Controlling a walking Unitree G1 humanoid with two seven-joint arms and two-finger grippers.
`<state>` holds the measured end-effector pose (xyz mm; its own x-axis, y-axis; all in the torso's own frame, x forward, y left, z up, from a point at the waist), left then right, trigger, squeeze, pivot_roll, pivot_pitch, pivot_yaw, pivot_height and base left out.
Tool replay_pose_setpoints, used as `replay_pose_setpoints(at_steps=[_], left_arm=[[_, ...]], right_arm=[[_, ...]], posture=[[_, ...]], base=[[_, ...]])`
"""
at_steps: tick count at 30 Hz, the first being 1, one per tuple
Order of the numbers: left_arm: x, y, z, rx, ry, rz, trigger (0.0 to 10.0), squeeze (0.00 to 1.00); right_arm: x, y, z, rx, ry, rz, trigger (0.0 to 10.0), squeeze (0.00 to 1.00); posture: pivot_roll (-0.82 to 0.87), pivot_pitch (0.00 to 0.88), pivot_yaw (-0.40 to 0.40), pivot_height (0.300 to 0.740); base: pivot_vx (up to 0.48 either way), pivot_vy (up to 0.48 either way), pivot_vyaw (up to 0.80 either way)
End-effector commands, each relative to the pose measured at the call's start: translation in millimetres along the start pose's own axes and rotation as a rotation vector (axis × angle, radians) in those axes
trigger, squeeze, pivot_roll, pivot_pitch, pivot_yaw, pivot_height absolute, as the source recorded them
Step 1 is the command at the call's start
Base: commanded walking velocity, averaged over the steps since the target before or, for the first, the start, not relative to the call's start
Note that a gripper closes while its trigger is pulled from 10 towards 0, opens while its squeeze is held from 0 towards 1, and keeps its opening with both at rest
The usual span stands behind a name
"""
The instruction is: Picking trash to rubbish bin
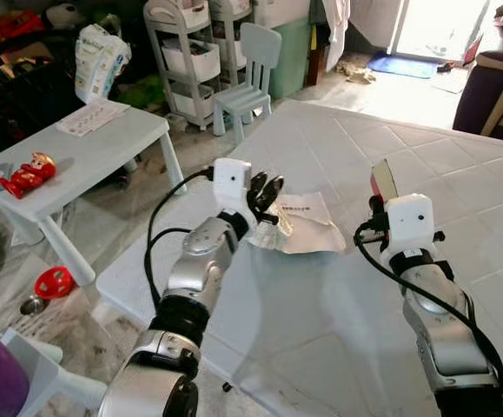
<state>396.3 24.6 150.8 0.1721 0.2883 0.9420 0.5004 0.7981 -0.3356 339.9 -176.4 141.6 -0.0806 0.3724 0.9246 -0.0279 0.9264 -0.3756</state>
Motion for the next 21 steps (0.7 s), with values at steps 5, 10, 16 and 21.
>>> replay_pose_setpoints(at_steps=[5, 10, 16, 21], left_arm=[[-2.0, 8.9, -10.4, 0.107, 0.077, 0.004, 10.0, 1.00], [6.0, 9.3, -15.9, 0.165, 0.067, -0.001, 10.0, 1.00], [5.7, 5.8, -18.5, 0.203, 0.079, 0.030, 10.0, 1.00], [1.5, 3.1, -22.7, 0.232, 0.117, 0.080, 10.0, 1.00]], right_arm=[[6.4, -5.6, 1.7, -0.027, -0.021, 0.005, 10.0, 0.00], [5.7, -4.4, 3.4, -0.026, -0.018, 0.006, 10.0, 0.00], [6.0, -3.4, 2.7, -0.018, -0.018, 0.008, 10.0, 0.00], [7.5, -4.1, 0.6, -0.018, -0.022, 0.014, 10.0, 0.00]], posture=[[-0.07, 0.000, 0.060, 0.740], [-0.07, 0.000, 0.060, 0.740], [-0.07, 0.000, 0.057, 0.740], [-0.07, 0.000, 0.058, 0.740]], base=[[0.000, 0.000, 0.00], [0.000, 0.000, 0.00], [0.000, 0.000, 0.00], [0.000, 0.000, 0.00]])
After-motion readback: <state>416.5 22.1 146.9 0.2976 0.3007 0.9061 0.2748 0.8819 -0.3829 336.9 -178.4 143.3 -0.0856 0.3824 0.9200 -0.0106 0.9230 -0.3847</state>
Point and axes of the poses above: a point about 5 cm out from each wrist's last joint towards the gripper, its own z axis pointing back from the gripper into the wrist, its own x axis along the axis of the wrist's last joint, y = z × x, the point moved 4 cm from there along -z, pointing out of the wrist towards the gripper, and after that the axes turned 7 degrees about z, right-handed, at the moved point
